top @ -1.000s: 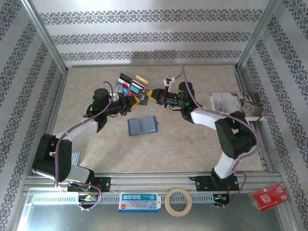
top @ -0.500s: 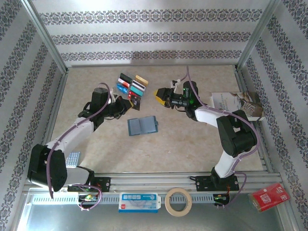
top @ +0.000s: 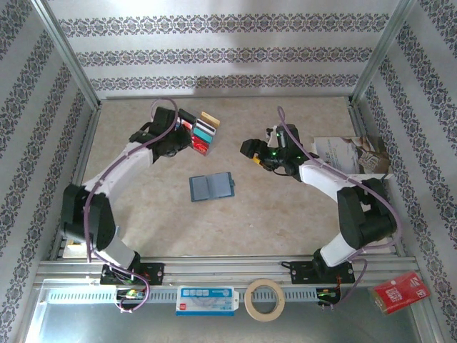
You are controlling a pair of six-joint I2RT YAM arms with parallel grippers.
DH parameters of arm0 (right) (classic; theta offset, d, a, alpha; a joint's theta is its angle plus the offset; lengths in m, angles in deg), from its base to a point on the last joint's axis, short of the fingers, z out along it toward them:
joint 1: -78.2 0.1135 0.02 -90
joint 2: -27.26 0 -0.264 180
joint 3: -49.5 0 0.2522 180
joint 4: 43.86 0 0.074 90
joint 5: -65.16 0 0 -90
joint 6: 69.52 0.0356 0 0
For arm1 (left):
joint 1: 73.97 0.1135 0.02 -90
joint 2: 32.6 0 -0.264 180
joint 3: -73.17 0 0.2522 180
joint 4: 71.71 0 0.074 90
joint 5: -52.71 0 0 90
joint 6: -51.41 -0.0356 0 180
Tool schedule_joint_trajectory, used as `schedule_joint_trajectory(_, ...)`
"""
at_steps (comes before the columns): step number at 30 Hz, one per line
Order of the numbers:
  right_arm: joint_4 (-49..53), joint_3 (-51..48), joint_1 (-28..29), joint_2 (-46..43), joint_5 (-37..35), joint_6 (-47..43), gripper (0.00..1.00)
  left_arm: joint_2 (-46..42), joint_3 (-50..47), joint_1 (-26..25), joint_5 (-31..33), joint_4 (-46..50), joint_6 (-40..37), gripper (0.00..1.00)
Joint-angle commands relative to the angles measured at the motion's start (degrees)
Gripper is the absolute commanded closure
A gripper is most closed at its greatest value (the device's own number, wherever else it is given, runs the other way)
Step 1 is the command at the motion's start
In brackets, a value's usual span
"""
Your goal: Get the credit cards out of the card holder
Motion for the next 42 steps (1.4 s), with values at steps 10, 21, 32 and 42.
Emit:
schedule_joint_trajectory(10, 5.15, -3.23, -1.02, -5.25, -4.23, -7.39, 0.05, 21.72, 32.05, -3.08, 28.03, 24.90, 17.82, 1.00)
schedule_joint_trajectory(21, 6.78, -4.87, -1.37, -9.39, -3.67, -9.30, 0.03, 39.60, 58.86, -3.17, 31.88, 38.04, 28.26, 1.00)
schedule_joint_trajectory(32, 7.20, -5.32, -1.35, -10.65, -3.53, -8.69, 0.03, 45.91, 65.17, -2.61, 29.62, 33.56, 27.12, 1.00)
schedule_joint_trajectory(42, 7.23, -5.60, -1.39, -10.81, -3.27, -8.28, 0.03, 47.71, 65.12, -2.63, 30.75, 28.30, 23.96, 1.00)
